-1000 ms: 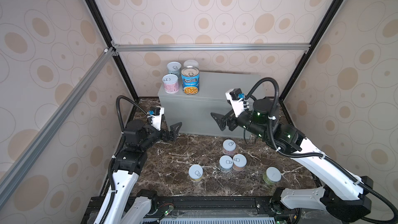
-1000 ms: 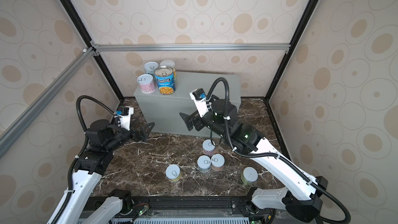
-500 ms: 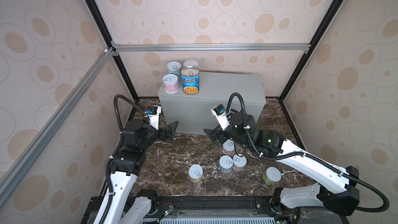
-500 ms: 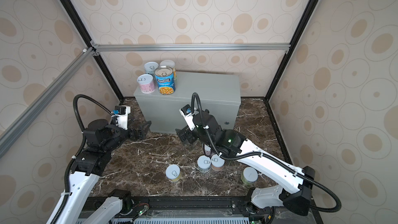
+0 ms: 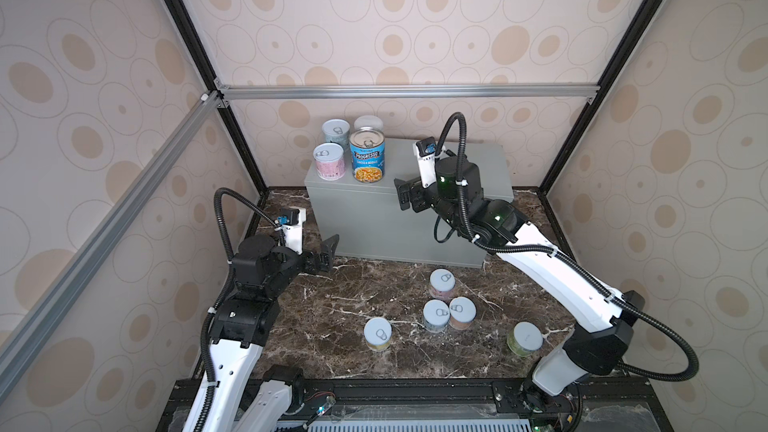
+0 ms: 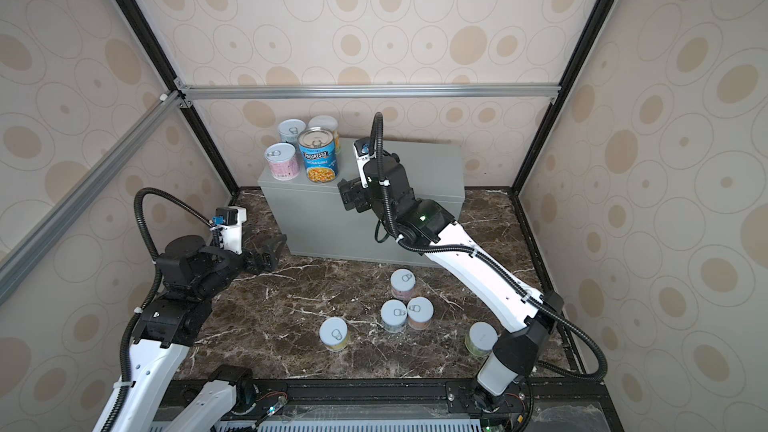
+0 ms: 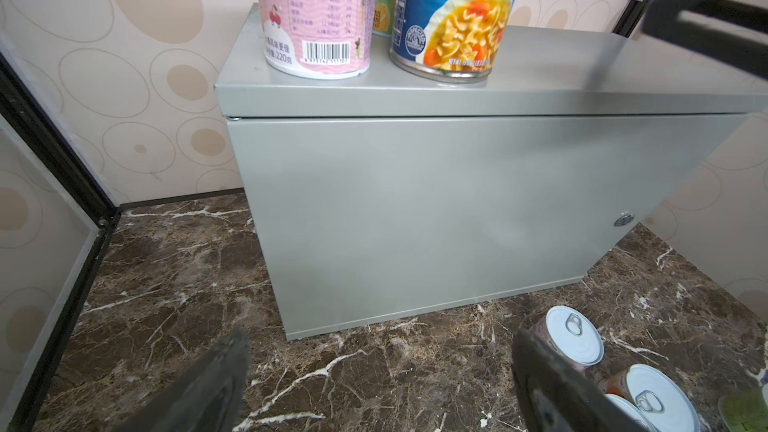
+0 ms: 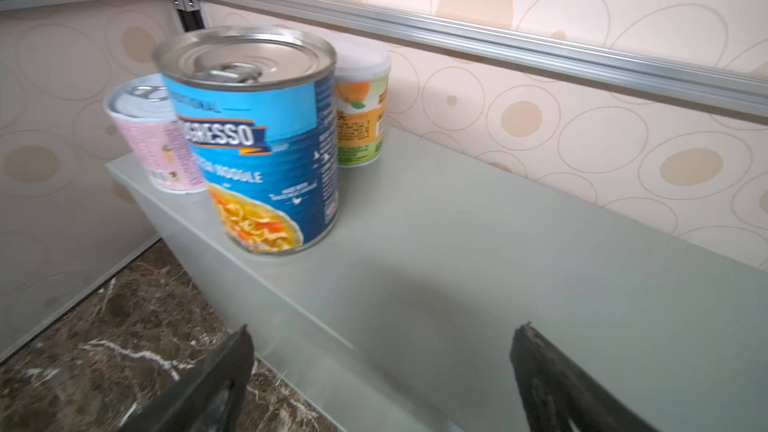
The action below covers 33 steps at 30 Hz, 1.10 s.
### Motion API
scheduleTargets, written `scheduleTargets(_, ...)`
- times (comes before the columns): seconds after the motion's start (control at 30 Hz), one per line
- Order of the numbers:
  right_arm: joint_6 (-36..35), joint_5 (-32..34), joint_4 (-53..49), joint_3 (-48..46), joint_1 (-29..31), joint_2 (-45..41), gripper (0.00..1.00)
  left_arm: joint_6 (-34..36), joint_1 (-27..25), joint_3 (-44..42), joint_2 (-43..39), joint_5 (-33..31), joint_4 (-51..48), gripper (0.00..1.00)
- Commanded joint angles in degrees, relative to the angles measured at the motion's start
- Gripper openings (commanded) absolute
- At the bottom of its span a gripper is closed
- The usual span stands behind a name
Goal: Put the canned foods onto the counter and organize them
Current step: 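Move the right gripper down toward the yellow-labelled white-lidded can on the floor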
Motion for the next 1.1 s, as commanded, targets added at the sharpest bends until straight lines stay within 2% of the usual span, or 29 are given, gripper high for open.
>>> scheduleTargets(0.0,0.34,1.97,-0.26,4.46,-0.90,3.60,1.00,1.07,-0.35,0.12,-1.02,0.39,0.33,0.98)
scheduleTargets(0.1,-1.22,2.76,1.56,6.43,-1.02,6.72,1.00,0.73,-1.19,-0.15,-1.40,1.11,0.80,0.98)
scheduleTargets(0.3,-0.19,3.87,1.01,10.43,-1.78,11.47,1.00,2.06,-4.00,-0.05,-2.57,-1.77,-0.21,0.98)
scheduleTargets(0.6,0.06,-0.15,1.46,11.32,-4.65,13.82,1.00,2.69,-5.21,-0.41,-3.83,-2.85,-0.35,0.98)
scheduleTargets(0.7,-0.01,-2.83,2.32,10.18,-5.78,13.29,1.00,2.77,-5.48,-0.37,-3.68,-3.01,-0.16,0.98)
scheduleTargets(0.87,-2.20,-11.40,6.36,6.42,-8.43,11.79,1.00,2.94,-5.87,0.12,-3.20,-3.08,-0.22,0.98)
scheduleTargets(1.07,-2.15,-18.31,4.66,7.79,-11.41,12.61,1.00,3.03,-5.88,0.56,-2.89,-3.10,-0.50,0.98)
